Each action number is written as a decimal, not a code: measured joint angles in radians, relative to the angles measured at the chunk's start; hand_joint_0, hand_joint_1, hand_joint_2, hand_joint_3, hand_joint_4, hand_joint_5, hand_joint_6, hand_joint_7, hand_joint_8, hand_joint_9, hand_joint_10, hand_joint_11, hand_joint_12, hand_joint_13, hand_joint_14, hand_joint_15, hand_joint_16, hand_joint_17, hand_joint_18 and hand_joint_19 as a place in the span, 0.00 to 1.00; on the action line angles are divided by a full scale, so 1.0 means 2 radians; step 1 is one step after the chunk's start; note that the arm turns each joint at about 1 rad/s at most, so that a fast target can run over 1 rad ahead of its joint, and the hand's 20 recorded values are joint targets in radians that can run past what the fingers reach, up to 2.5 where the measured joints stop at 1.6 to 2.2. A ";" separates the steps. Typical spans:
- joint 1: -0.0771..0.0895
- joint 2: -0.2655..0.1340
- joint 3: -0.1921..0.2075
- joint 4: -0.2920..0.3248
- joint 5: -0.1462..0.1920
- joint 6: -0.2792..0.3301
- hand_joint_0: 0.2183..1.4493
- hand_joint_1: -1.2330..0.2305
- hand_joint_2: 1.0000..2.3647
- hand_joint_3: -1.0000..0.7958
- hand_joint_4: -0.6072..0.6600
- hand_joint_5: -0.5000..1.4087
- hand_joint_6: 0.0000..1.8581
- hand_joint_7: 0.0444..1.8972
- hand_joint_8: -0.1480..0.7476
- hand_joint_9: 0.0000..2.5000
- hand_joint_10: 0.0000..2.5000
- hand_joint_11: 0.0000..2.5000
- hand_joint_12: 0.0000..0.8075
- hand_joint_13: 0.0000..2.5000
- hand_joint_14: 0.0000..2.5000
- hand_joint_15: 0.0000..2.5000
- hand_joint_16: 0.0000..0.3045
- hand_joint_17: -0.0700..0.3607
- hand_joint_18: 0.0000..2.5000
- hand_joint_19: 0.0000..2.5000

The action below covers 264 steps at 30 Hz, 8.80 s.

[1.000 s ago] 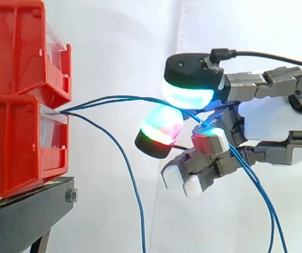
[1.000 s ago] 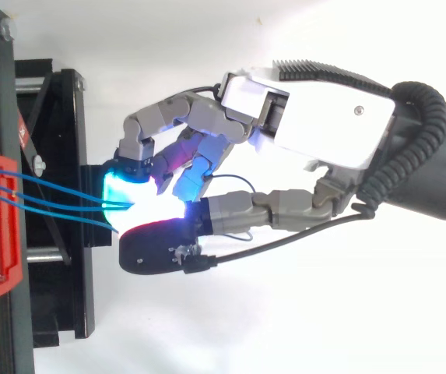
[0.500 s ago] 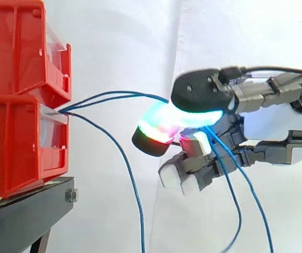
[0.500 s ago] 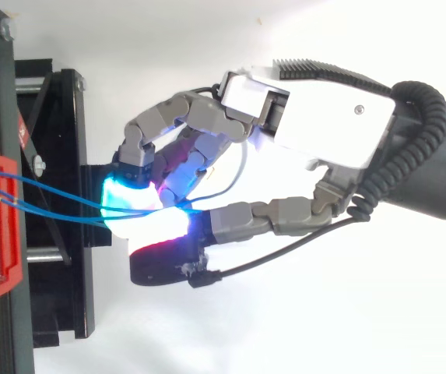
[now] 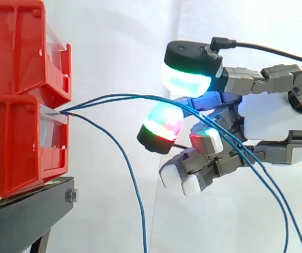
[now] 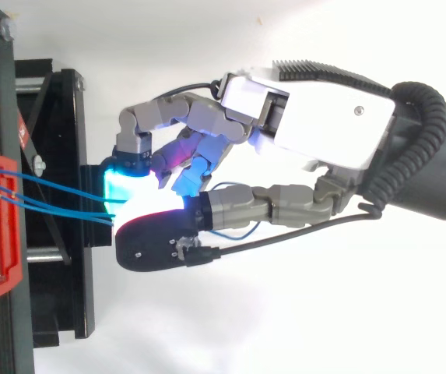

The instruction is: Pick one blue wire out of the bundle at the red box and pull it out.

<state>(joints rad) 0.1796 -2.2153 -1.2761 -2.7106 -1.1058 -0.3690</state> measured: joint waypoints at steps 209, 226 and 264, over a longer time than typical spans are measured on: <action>0.001 0.069 0.000 -0.169 0.003 -0.005 0.33 0.24 0.02 0.51 0.55 0.23 0.48 0.53 0.46 0.33 0.01 0.14 0.48 0.19 0.00 0.11 0.18 0.45 0.14 0.15; 0.001 0.069 0.000 -0.169 0.003 -0.005 0.33 0.25 0.02 0.51 0.56 0.23 0.48 0.53 0.47 0.37 0.01 0.17 0.47 0.21 0.01 0.12 0.18 0.45 0.15 0.15; 0.001 0.069 0.000 -0.169 0.003 -0.005 0.33 0.25 0.02 0.51 0.56 0.23 0.47 0.52 0.47 0.39 0.01 0.19 0.48 0.22 0.01 0.13 0.18 0.45 0.18 0.16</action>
<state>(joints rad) 0.1825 -2.0767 -1.2763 -3.0495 -1.0999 -0.3789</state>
